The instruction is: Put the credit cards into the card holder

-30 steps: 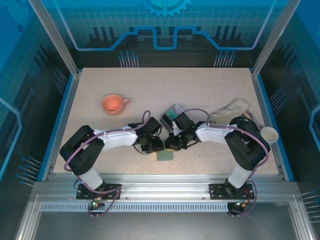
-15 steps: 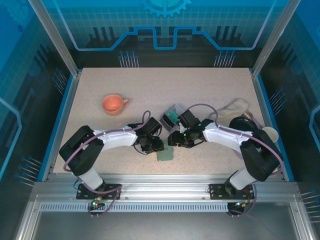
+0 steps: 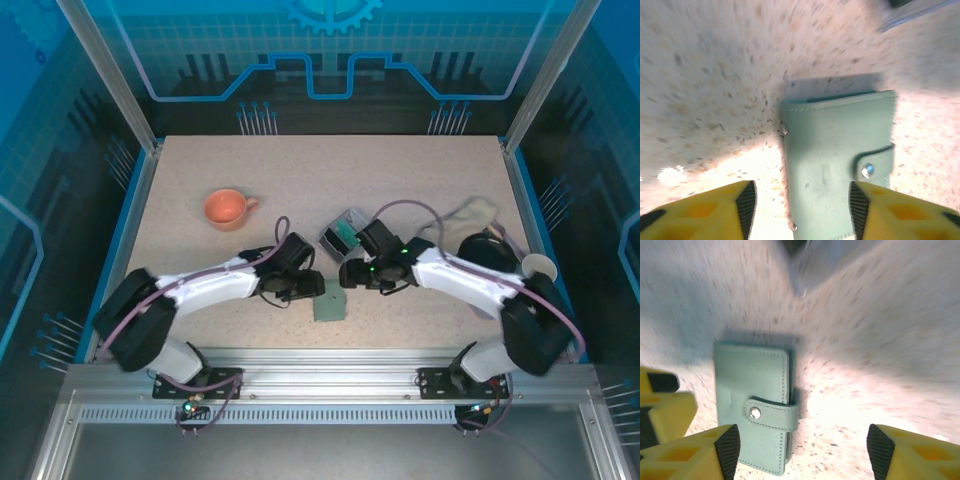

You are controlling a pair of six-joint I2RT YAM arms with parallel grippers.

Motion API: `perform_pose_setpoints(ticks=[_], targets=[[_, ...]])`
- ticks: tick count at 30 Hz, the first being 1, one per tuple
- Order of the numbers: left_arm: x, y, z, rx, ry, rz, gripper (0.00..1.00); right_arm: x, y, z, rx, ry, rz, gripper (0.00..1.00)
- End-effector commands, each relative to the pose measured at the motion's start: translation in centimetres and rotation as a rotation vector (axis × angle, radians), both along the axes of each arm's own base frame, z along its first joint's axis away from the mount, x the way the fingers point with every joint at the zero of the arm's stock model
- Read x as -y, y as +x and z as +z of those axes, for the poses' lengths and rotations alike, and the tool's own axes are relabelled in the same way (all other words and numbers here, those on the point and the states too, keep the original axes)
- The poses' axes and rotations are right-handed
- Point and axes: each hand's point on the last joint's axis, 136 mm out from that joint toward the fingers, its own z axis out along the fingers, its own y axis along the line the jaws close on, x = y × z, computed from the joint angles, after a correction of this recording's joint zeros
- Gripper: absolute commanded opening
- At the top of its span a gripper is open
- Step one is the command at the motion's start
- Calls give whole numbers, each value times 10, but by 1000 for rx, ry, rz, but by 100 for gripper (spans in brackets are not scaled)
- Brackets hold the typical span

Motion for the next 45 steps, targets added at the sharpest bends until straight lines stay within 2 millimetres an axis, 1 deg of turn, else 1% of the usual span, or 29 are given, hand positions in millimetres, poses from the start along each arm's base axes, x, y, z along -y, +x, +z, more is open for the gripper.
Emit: perform_pose_setpoints(ticks=[1,2,3,4,5,6,7,10,12,13,15,16,19,20,21,23,24,25,26,27,28,29,30,31,33,35,36,37,45], targets=[[-46,22,39,226,133,95,71,79,39,63,332,-281,-181,75],[-61,28,48,273,165,130,76,92,49,75,426,-340,-187,77],[-79,34,58,322,206,165,85,108,60,86,534,-414,-210,80],[-99,40,67,368,252,206,95,118,70,89,617,-479,-189,82],[-116,44,73,397,279,241,99,122,78,91,670,-524,-141,84],[-137,50,73,422,312,278,99,129,84,89,699,-564,-122,85],[-161,56,74,445,359,337,99,144,91,84,701,-595,-153,86],[-224,63,79,486,494,500,99,170,109,62,692,-594,-182,85],[-250,67,77,506,550,547,99,174,119,50,734,-577,-170,86],[-262,68,73,511,568,578,99,172,124,42,752,-550,-148,85],[-279,71,66,528,575,639,99,169,134,31,781,-519,-126,85],[-284,74,65,528,564,647,99,168,139,23,784,-514,-109,84],[-286,94,66,625,617,580,99,162,149,12,827,-543,-27,83],[-288,98,66,649,625,579,99,160,151,11,845,-521,-9,84],[-290,102,62,667,615,586,99,165,150,8,815,-479,-20,82],[-288,112,54,720,566,576,99,168,142,10,861,-370,-13,82],[-287,117,51,745,570,559,99,172,135,10,896,-303,-17,84],[-283,121,48,764,567,520,99,176,130,6,931,-256,-30,84],[-279,127,49,788,558,492,99,175,128,2,958,-242,-22,85],[-273,132,47,788,538,449,99,173,131,3,967,-260,-22,95],[-267,138,48,812,516,412,99,171,134,-3,899,-282,-3,98],[-263,142,48,829,503,392,99,172,140,-4,884,-284,-8,100],[-259,146,45,842,466,373,99,181,146,-5,859,-300,-61,100],[-253,151,39,850,446,339,99,188,148,-7,820,-279,-87,100],[-247,155,24,866,432,300,99,189,148,-7,824,-279,-89,100],[-246,152,23,858,418,297,99,189,147,-7,828,-289,-91,100],[-252,154,25,863,421,331,99,188,148,-6,836,-294,-92,100],[-253,152,22,839,424,333,99,188,148,-6,830,-290,-89,100],[-252,153,23,848,429,328,99,187,148,-6,828,-282,-84,100]])
